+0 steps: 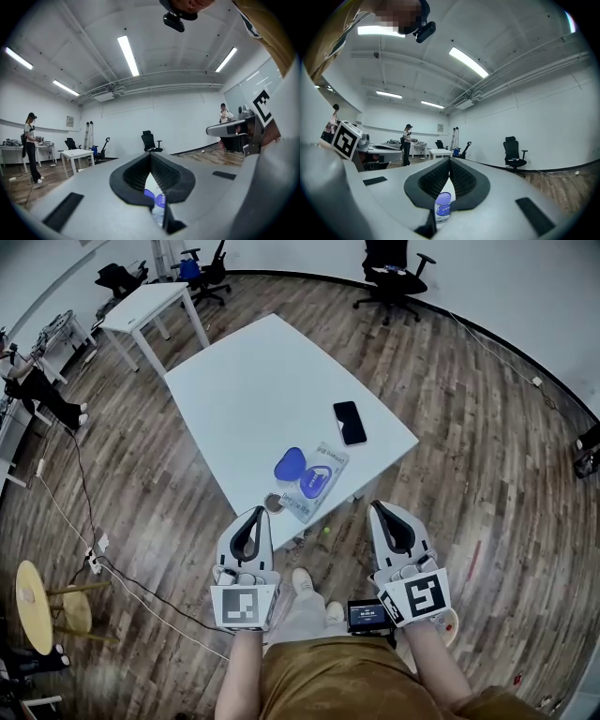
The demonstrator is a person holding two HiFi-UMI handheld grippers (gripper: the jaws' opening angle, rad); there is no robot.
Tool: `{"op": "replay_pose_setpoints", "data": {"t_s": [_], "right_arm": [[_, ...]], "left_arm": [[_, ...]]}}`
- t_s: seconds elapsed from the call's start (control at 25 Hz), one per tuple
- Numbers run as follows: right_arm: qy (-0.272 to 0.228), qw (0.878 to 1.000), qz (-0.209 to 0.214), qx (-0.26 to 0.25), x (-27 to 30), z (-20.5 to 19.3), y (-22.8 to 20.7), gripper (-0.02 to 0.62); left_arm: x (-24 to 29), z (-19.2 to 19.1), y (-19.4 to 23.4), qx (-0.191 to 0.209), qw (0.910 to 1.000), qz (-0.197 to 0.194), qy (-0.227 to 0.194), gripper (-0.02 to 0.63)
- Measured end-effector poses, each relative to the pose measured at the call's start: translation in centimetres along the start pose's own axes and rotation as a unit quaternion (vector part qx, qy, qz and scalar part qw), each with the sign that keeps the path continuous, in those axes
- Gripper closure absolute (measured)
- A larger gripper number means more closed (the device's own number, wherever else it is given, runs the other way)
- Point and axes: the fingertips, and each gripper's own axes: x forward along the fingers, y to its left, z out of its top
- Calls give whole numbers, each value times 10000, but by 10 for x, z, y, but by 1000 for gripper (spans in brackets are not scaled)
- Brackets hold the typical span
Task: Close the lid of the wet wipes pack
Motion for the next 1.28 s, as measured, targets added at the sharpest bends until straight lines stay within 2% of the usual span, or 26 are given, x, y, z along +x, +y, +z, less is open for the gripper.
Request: {"op": "replay_pose_setpoints", "data": {"t_s": [0.24, 0.48, 0.72, 1.04, 1.28], "right_arm": [[95, 9996, -212, 184, 36, -5, -15, 588], [190, 9987, -372, 279, 68, -11, -15, 588], [300, 9983, -485, 131, 91, -11, -17, 588], [484, 9979, -422, 75, 118, -25, -18, 588], [583, 9980, -217, 124, 144, -38, -29, 588]], "left_arm": [[36, -4, 18, -171, 9996, -196, -98, 600], [59, -18, 51, -288, 9994, -203, -34, 600], [83, -41, 71, -230, 9989, -369, 149, 600], [105, -81, 84, -377, 9971, -479, 459, 600], [129, -109, 85, -498, 9945, -476, 785, 600]]}}
